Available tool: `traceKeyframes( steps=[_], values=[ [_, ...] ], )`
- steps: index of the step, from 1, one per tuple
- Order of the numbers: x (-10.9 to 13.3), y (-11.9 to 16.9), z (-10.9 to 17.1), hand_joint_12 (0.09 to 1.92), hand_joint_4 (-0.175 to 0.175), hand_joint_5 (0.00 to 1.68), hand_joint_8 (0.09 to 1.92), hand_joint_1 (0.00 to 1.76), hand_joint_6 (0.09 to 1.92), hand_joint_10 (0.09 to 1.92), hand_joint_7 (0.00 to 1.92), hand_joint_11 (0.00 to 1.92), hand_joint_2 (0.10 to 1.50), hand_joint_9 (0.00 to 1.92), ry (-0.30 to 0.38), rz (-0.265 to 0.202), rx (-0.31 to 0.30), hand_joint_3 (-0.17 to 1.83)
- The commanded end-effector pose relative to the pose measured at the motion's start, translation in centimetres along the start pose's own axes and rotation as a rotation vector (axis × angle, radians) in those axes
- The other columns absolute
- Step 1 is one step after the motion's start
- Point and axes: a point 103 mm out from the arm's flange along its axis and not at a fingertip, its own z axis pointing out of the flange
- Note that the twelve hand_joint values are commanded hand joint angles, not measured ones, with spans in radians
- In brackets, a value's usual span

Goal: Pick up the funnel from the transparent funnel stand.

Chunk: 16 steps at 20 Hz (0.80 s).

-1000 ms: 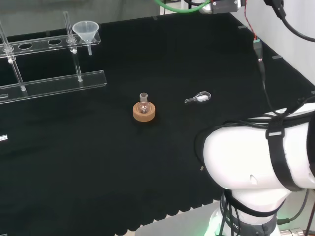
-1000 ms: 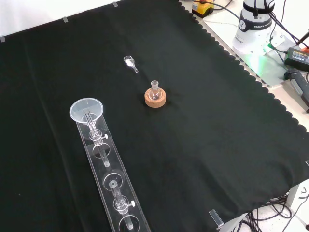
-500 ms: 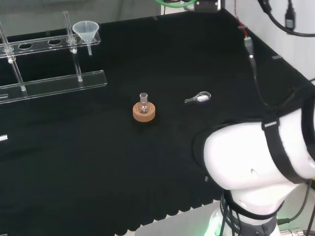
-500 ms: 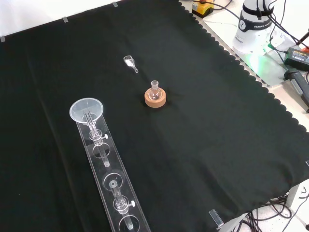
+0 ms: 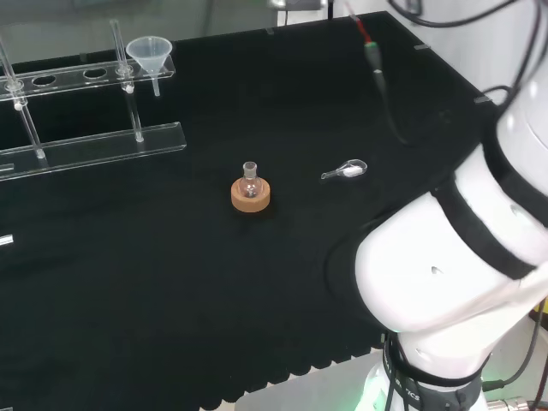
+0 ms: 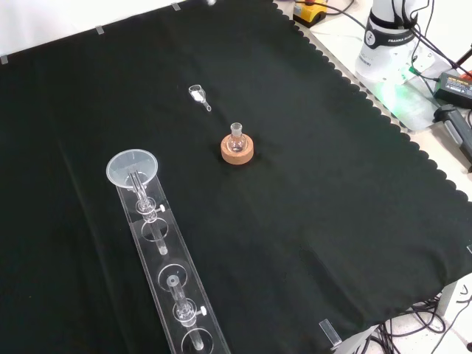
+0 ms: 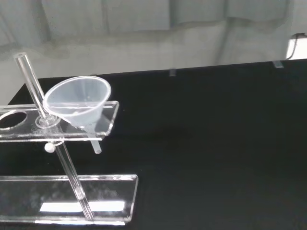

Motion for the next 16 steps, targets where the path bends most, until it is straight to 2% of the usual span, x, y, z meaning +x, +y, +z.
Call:
traceKeyframes(
  steps=[1,5,7,12,16],
  values=[
    [9.6,9.9,4.1,0.60,0.099,0.00,0.09,0.13,0.09,0.09,0.00,0.00,0.84,0.00,-0.016,-0.053,0.011,0.04],
    [10.5,12.2,5.9,0.60,0.099,0.00,0.09,0.13,0.09,0.09,0.00,0.00,0.84,0.00,-0.020,-0.031,0.049,0.04],
    [11.1,14.1,7.6,0.60,0.099,0.00,0.09,0.14,0.09,0.09,0.00,0.00,0.84,0.00,-0.018,-0.032,0.087,0.03],
    [12.1,16.5,10.5,0.63,0.098,0.00,0.09,0.14,0.09,0.09,0.00,0.00,0.84,0.00,-0.018,-0.055,0.152,0.03],
    [13.1,18.0,13.5,0.65,0.097,0.00,0.09,0.15,0.09,0.09,0.00,0.00,0.84,0.00,-0.041,-0.036,0.192,0.03]
  ],
)
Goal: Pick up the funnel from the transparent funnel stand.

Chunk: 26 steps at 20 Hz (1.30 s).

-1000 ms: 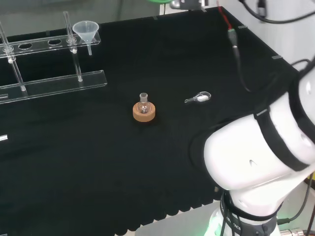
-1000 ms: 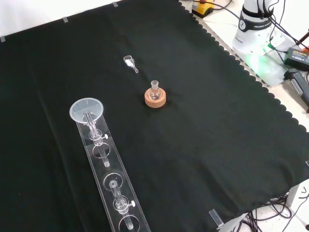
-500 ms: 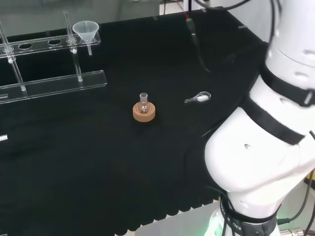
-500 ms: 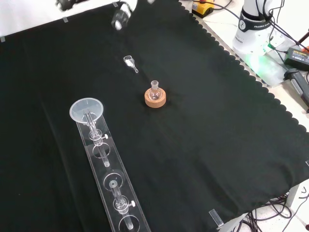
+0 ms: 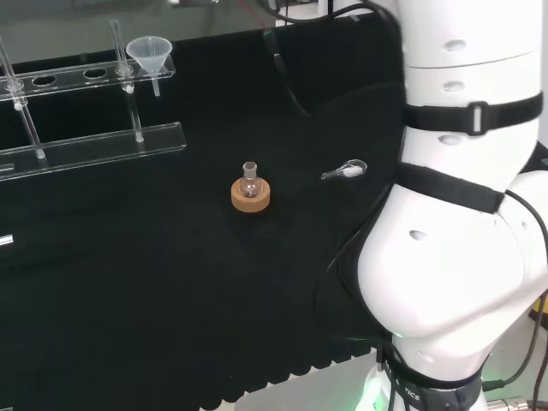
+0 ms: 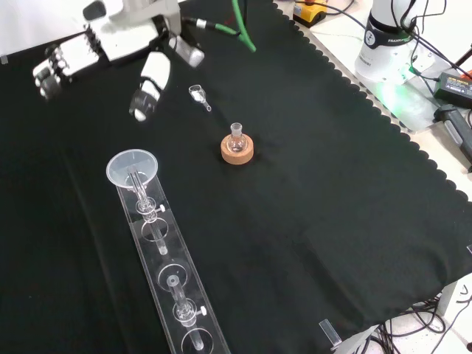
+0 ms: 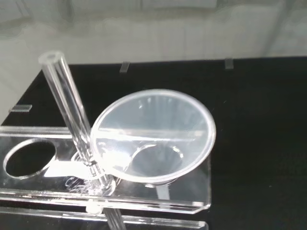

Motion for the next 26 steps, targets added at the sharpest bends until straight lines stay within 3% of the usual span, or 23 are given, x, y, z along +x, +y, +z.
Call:
traceKeyframes(
  steps=[1,4,7,13,15,16,17,19,20,26],
  values=[
    [2.4,2.8,6.6,0.65,0.097,0.00,0.09,0.15,0.09,0.09,0.00,0.00,0.84,0.00,-0.026,0.001,0.134,0.03],
    [1.0,2.8,8.5,0.66,0.096,0.00,0.09,0.15,0.09,0.09,0.00,0.00,0.84,0.00,-0.034,-0.014,0.189,0.03],
    [-0.7,1.9,9.3,0.66,0.096,0.00,0.09,0.15,0.09,0.09,0.00,0.00,0.84,0.00,-0.041,-0.028,0.196,0.03],
    [-4.3,-0.5,8.9,0.66,0.095,0.00,0.09,0.15,0.09,0.09,0.00,0.00,0.84,0.00,-0.014,0.011,0.225,0.03],
    [-5.5,-1.2,8.8,0.67,0.095,0.00,0.09,0.15,0.09,0.09,0.00,0.00,0.84,0.00,0.000,-0.006,0.228,0.03],
    [-5.1,-1.4,9.0,0.67,0.094,0.00,0.09,0.15,0.09,0.09,0.00,0.00,0.84,0.00,-0.021,-0.021,0.244,0.03],
    [-5.3,-1.5,9.2,0.67,0.093,0.00,0.09,0.15,0.09,0.09,0.00,0.00,0.85,0.00,0.057,-0.008,0.245,0.03],
    [-5.7,-1.6,9.9,0.67,0.092,0.00,0.09,0.14,0.09,0.09,0.00,0.00,0.85,0.00,0.078,-0.002,0.238,0.03],
    [-4.4,-1.5,10.3,0.67,0.091,0.00,0.09,0.14,0.09,0.09,0.00,0.00,0.85,0.00,0.035,0.022,0.228,0.03],
    [-3.4,-0.6,11.4,0.68,0.088,0.00,0.09,0.14,0.09,0.09,0.00,0.00,0.86,0.00,-0.036,0.003,0.270,0.04]
  ],
)
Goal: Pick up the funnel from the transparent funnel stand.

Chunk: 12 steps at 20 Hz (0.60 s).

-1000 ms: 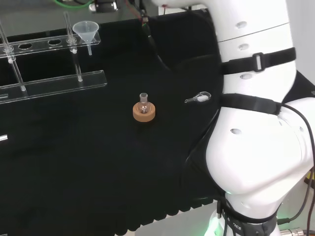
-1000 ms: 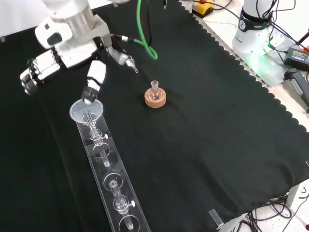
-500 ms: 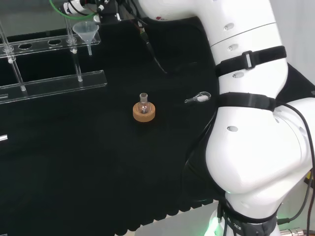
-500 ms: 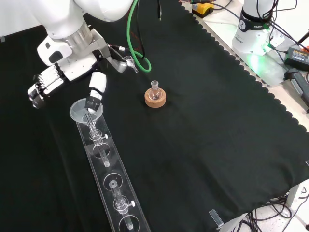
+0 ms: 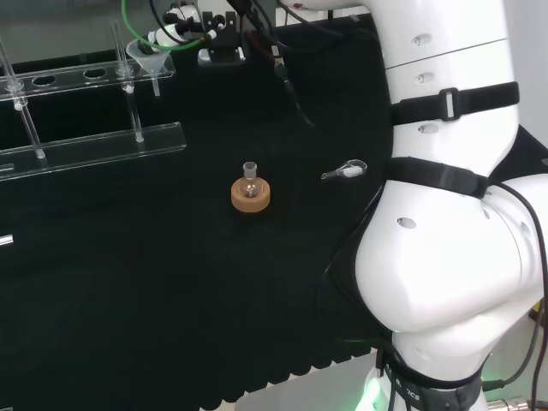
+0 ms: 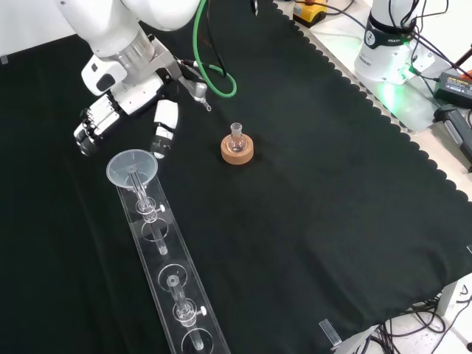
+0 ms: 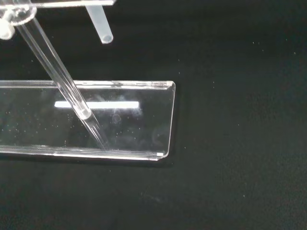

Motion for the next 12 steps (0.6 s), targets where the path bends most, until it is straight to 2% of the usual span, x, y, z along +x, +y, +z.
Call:
traceKeyframes(
  steps=[1,3,8,12],
  values=[
    [2.8,1.3,-0.2,0.68,0.088,0.00,0.09,0.14,0.09,0.09,0.00,0.00,0.86,0.00,-0.063,-0.023,-0.015,0.04],
    [3.4,1.5,-0.2,0.68,0.088,0.00,0.09,0.14,0.09,0.09,0.00,0.00,0.86,0.00,-0.069,-0.025,-0.018,0.04],
    [4.5,1.5,-0.7,0.69,0.087,0.00,0.09,0.14,0.09,0.09,0.00,0.00,0.86,0.00,-0.116,0.002,0.003,0.04],
    [5.2,0.8,-0.2,0.71,0.086,0.00,0.09,0.14,0.09,0.09,0.00,0.00,0.86,0.00,-0.142,0.042,0.017,0.03]
  ],
)
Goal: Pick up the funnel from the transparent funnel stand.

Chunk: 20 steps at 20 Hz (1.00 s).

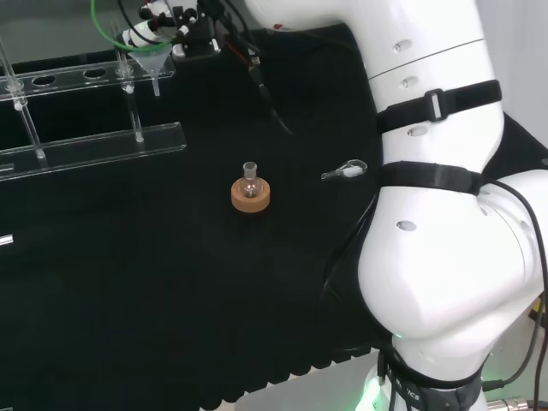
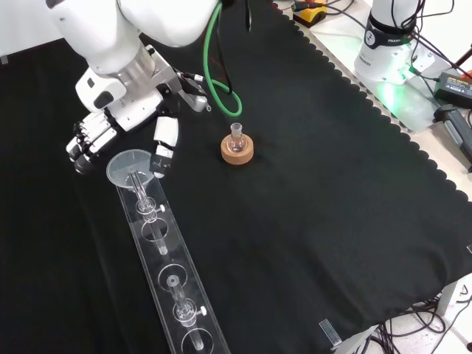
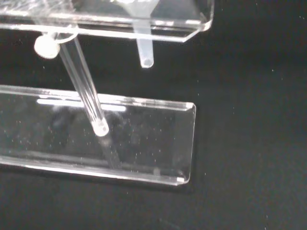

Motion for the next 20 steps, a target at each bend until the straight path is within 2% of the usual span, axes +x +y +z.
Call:
traceKeyframes(
  steps=[1,3,4,8,11,13,14,15,16,17,18,20],
  values=[
    [0.9,-0.9,1.0,0.72,0.086,0.00,0.09,0.14,0.09,0.09,0.00,0.00,0.86,0.00,-0.031,0.040,0.043,0.03],
    [1.1,-1.2,1.1,0.74,0.086,0.00,0.09,0.13,0.09,0.09,0.00,0.00,0.86,0.00,-0.029,0.045,0.055,0.03],
    [1.3,-1.3,1.2,0.75,0.086,0.00,0.09,0.13,0.09,0.09,0.00,0.00,0.86,0.00,-0.030,0.031,0.057,0.03],
    [1.5,-0.8,2.2,0.78,0.085,0.00,0.09,0.13,0.09,0.09,0.00,0.00,0.87,0.00,-0.032,0.022,0.081,0.03],
    [1.6,-0.3,2.8,0.83,0.083,0.00,0.09,0.13,0.09,0.09,0.00,0.00,0.87,0.00,-0.066,0.059,0.068,0.03],
    [2.1,0.0,3.1,0.97,0.079,0.00,0.09,0.13,0.09,0.09,0.00,0.00,0.87,0.00,-0.107,0.081,0.054,0.03],
    [2.3,0.1,3.1,1.18,0.068,0.00,0.09,0.12,0.09,0.09,0.01,0.00,0.87,0.04,-0.118,0.107,0.029,0.02],
    [2.6,0.1,3.1,1.36,0.059,0.00,0.09,0.12,0.09,0.18,0.04,0.04,0.87,0.07,-0.128,0.122,0.001,0.02],
    [2.4,0.1,3.2,1.47,0.051,0.00,0.24,0.12,0.09,0.44,0.08,0.11,0.87,0.10,-0.135,0.123,-0.021,0.02],
    [2.3,0.0,3.3,1.51,0.043,0.03,0.50,0.12,0.09,0.68,0.11,0.23,0.87,0.17,-0.141,0.126,-0.054,0.02],
    [2.3,0.1,3.3,1.52,0.038,0.07,0.73,0.13,0.09,0.83,0.12,0.34,0.88,0.23,-0.144,0.129,-0.068,0.02],
    [1.3,0.1,3.3,1.44,0.013,0.18,1.02,0.14,0.09,0.98,0.18,0.55,0.88,0.42,-0.166,0.138,-0.109,0.02]
  ],
)
